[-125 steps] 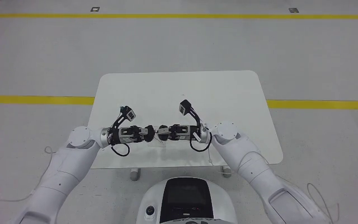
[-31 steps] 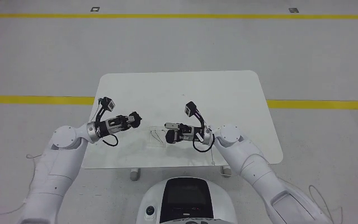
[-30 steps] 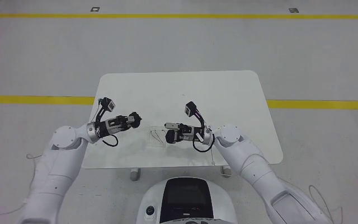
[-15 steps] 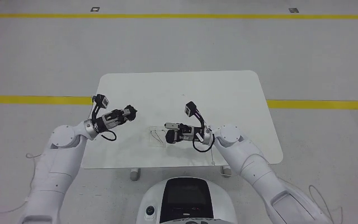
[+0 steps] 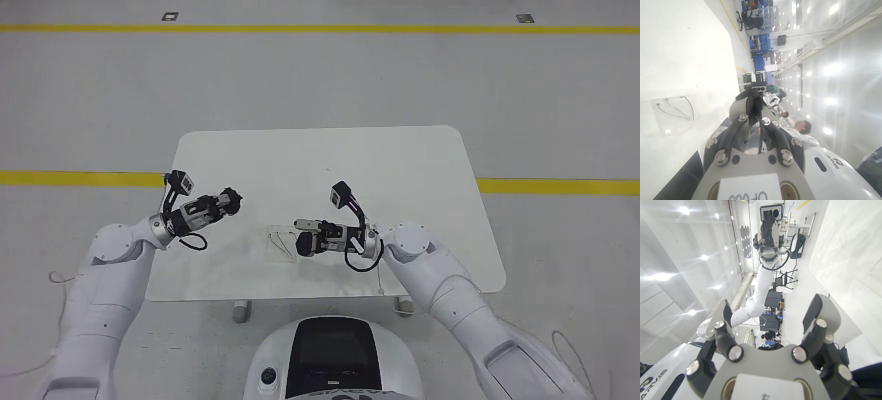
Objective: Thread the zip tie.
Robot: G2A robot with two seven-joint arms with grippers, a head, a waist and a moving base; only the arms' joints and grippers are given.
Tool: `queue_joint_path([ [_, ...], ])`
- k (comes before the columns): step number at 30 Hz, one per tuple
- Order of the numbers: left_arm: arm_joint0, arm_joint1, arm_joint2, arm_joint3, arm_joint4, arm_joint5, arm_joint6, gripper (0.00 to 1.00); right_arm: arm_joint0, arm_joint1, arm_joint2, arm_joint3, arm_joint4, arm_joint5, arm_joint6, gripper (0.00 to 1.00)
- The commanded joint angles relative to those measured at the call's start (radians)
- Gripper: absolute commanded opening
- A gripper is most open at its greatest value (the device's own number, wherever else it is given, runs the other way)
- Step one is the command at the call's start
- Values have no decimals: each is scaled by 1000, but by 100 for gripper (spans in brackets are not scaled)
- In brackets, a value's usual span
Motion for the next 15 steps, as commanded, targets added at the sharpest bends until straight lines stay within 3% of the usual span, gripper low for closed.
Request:
queue_joint_path([
  [1, 0, 0, 0, 0, 0, 0, 0, 0, 0, 0, 0, 0, 0, 0, 0, 100],
  [12, 0, 0, 0, 0, 0, 0, 0, 0, -1, 0, 0, -2, -3, 2, -7, 100],
  [15, 0, 0, 0, 0, 0, 0, 0, 0, 9, 5, 0, -45, -84, 46, -70, 100],
])
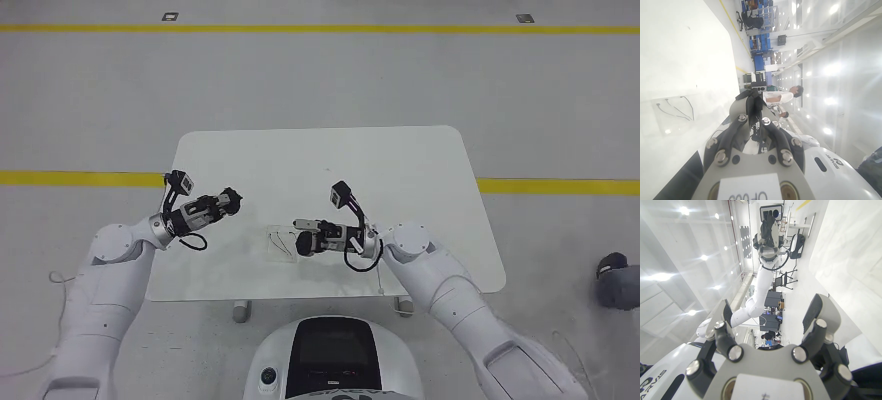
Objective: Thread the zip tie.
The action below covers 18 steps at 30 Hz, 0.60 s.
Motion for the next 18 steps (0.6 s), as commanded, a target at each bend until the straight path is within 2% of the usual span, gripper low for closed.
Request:
queue_joint_path([
  [1, 0, 0, 0, 0, 0, 0, 0, 0, 11, 4, -1, -32, -62, 41, -41, 100],
  [5, 0, 0, 0, 0, 0, 0, 0, 0, 30, 9, -11, -88, -170, 156, -110, 100],
  [7, 0, 0, 0, 0, 0, 0, 0, 0, 35, 10, -25, -108, -250, 240, -176, 100],
  [8, 0, 0, 0, 0, 0, 0, 0, 0, 30, 10, -32, -123, -271, 257, -193, 100],
  [18, 0, 0, 0, 0, 0, 0, 0, 0, 30, 10, -32, -123, -271, 257, -193, 100],
])
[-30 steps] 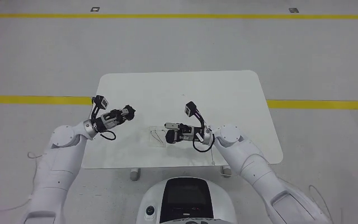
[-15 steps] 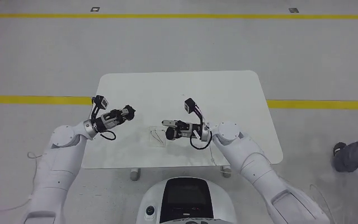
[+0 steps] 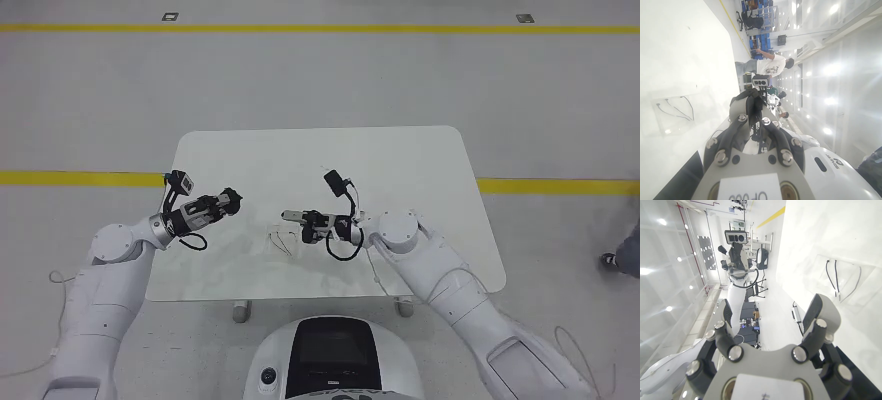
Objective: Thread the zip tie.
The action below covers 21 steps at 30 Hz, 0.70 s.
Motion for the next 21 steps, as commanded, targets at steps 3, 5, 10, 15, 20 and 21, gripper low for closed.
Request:
queue_joint_path([
  [3, 0, 0, 0, 0, 0, 0, 0, 0, 18, 3, -12, -47, -89, 71, -36, 100],
  [5, 0, 0, 0, 0, 0, 0, 0, 0, 43, 2, -29, -84, -156, 156, -41, 100],
  [10, 0, 0, 0, 0, 0, 0, 0, 0, 128, -14, -99, -117, -266, 315, -10, 100],
  [15, 0, 0, 0, 0, 0, 0, 0, 0, 245, -59, -221, -25, -385, 392, 5, 100],
  [20, 0, 0, 0, 0, 0, 0, 0, 0, 285, -92, -274, 27, -409, 392, 30, 100],
  [21, 0, 0, 0, 0, 0, 0, 0, 0, 285, -92, -274, 27, -409, 392, 30, 100],
])
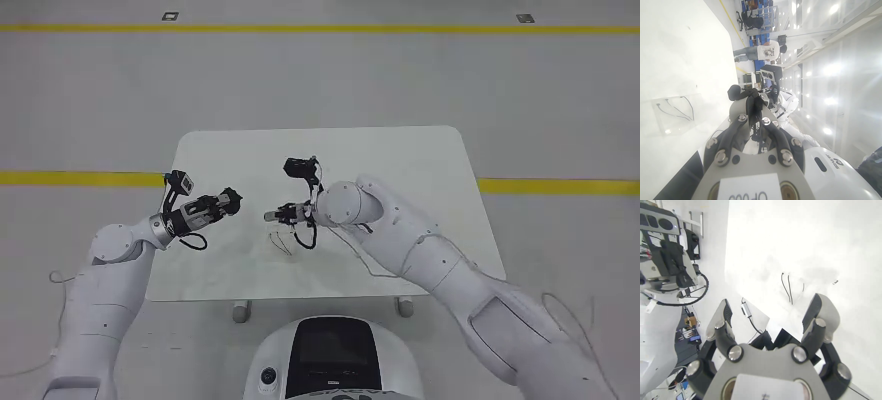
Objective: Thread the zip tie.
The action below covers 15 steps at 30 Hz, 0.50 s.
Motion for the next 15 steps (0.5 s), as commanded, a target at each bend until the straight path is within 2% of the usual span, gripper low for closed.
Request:
queue_joint_path([
  [1, 0, 0, 0, 0, 0, 0, 0, 0, -1, 1, 2, -2, 1, 0, -1, 100],
  [6, 0, 0, 0, 0, 0, 0, 0, 0, -1, 1, 2, -2, 1, 0, -1, 100],
  [9, 0, 0, 0, 0, 0, 0, 0, 0, 2, -3, -23, -2, -68, 0, 0, 100],
  [12, 0, 0, 0, 0, 0, 0, 0, 0, 32, -21, -52, 14, -116, 0, 34, 100],
  [15, 0, 0, 0, 0, 0, 0, 0, 0, 61, -51, -82, 54, -132, 0, 56, 100],
])
